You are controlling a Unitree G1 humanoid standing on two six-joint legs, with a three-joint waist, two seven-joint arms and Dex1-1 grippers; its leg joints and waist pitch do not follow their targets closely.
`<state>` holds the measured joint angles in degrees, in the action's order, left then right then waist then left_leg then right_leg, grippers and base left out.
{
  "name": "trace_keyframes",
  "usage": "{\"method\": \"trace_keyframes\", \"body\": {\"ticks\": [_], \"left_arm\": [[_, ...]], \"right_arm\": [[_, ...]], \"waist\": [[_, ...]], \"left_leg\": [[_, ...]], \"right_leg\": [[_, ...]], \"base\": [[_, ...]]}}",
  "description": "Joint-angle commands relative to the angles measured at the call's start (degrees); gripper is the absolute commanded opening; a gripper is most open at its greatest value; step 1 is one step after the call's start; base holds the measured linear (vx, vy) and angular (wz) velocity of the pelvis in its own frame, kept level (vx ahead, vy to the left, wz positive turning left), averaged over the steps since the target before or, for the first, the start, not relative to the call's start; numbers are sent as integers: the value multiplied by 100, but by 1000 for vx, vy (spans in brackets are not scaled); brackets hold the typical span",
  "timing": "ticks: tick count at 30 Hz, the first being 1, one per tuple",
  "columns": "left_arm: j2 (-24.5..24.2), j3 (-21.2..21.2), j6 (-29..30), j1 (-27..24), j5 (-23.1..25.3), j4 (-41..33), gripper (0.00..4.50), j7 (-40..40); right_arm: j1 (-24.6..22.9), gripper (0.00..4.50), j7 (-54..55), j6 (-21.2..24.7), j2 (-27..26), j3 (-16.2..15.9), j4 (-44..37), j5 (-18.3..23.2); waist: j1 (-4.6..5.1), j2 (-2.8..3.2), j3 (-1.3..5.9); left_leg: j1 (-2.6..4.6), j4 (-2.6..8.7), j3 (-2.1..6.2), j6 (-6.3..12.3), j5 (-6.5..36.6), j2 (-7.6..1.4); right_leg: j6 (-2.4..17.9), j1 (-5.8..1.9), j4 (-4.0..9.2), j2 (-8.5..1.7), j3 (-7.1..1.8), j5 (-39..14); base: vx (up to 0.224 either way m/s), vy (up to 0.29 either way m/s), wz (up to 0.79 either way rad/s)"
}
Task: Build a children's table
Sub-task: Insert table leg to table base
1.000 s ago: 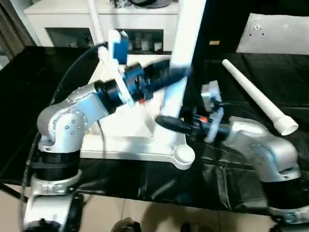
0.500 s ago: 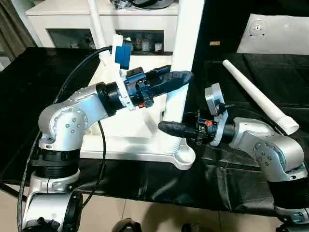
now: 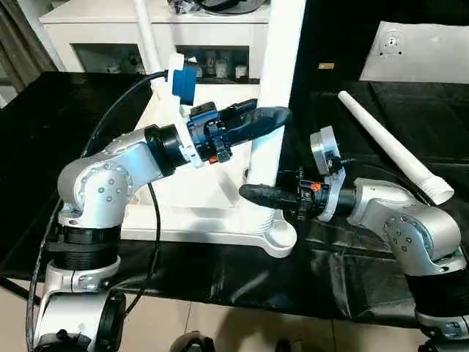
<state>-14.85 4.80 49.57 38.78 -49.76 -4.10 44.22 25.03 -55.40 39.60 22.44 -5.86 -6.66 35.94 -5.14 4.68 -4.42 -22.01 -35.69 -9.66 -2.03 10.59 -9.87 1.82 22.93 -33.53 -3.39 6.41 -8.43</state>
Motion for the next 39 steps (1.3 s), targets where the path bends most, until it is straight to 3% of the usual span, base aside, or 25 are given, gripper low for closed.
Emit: {"method": "trace_keyframes", "body": {"ticks": [1, 3, 8, 10, 17, 20, 22, 26, 27, 30, 38, 39], "left_arm": [[43, 188, -31, 62, -73, 44, 184, -151], [118, 296, -210, 134, 121, 198, 184, -501], [278, 496, -409, 299, 427, 448, 182, -1277], [473, 610, -458, 340, 621, 504, 182, -1962], [550, 491, -504, 255, 829, 391, 182, -2276], [545, 403, -527, 247, 922, 346, 182, -2304], [492, 248, -580, 252, 1063, 273, 182, -2238], [400, -92, -789, 235, 1334, 102, 182, -2034], [400, -92, -789, 235, 1334, 102, 182, -2034], [429, -345, -934, 248, 1455, -77, 182, -1892], [399, -714, -1178, 219, 1623, -227, 181, -1547], [385, -752, -1205, 222, 1662, -227, 181, -1517]], "right_arm": [[76, 225, 98, -11, -41, 53, -136, 3], [113, 262, 322, 60, -125, 217, -52, 54], [218, 293, 689, 68, -234, 467, 103, 57], [357, 307, 1241, 72, -446, 733, 313, 23], [420, 342, 1602, 240, -529, 852, 359, 47], [419, 342, 1559, 244, -477, 715, 271, -58], [414, 342, 1567, -95, -381, 419, 321, -514], [404, 342, 1559, -228, -371, 182, 362, -680], [404, 370, 1559, -228, -371, 182, 362, -680], [445, 380, 1649, -121, -442, 7, 433, -786], [590, 398, 1807, -14, -621, -88, 723, -935], [602, 370, 1814, -8, -632, -91, 743, -936]], "waist": [[-13, -86, 538], [-6, -95, 533], [2, -94, 535], [11, -120, 541], [-14, -133, 570], [-18, -134, 565], [-18, -145, 554], [-6, -142, 542], [-2, -140, 539], [6, -165, 545], [14, -146, 544], [17, -165, 547]], "left_leg": [[88, 351, 124, 326, 747, -261], [89, 350, 121, 321, 760, -260], [99, 348, 125, 271, 804, -244], [93, 345, 120, 280, 741, -242], [77, 345, 122, 354, 548, -256], [73, 348, 119, 355, 558, -258], [76, 351, 117, 315, 603, -260], [85, 358, 121, 298, 722, -257], [88, 361, 124, 289, 750, -262], [69, 357, 121, 301, 689, -266], [82, 364, 127, 278, 725, -273], [77, 361, 121, 275, 718, -275]], "right_leg": [[371, -313, 483, -483, -278, -2470], [380, -306, 487, -475, -271, -2474], [258, -308, 508, -471, -255, -2571], [262, -302, 516, -464, -248, -2503], [318, -314, 463, -479, -271, -2222], [311, -311, 468, -479, -271, -2248], [282, -304, 479, -487, -271, -2351], [196, -294, 508, -494, -270, -2563], [202, -293, 510, -493, -270, -2575], [237, -301, 491, -495, -279, -2474], [281, -292, 491, -495, -279, -2452], [294, -298, 482, -498, -289, -2397]], "base": [[0, 0, 0], [0, 0, 0], [0, 0, 0], [0, 0, 0], [0, 0, 0], [0, 0, 0], [0, 0, 0], [0, 0, 0], [0, 0, 0], [0, 0, 0], [0, 0, 0], [0, 0, 0]]}}
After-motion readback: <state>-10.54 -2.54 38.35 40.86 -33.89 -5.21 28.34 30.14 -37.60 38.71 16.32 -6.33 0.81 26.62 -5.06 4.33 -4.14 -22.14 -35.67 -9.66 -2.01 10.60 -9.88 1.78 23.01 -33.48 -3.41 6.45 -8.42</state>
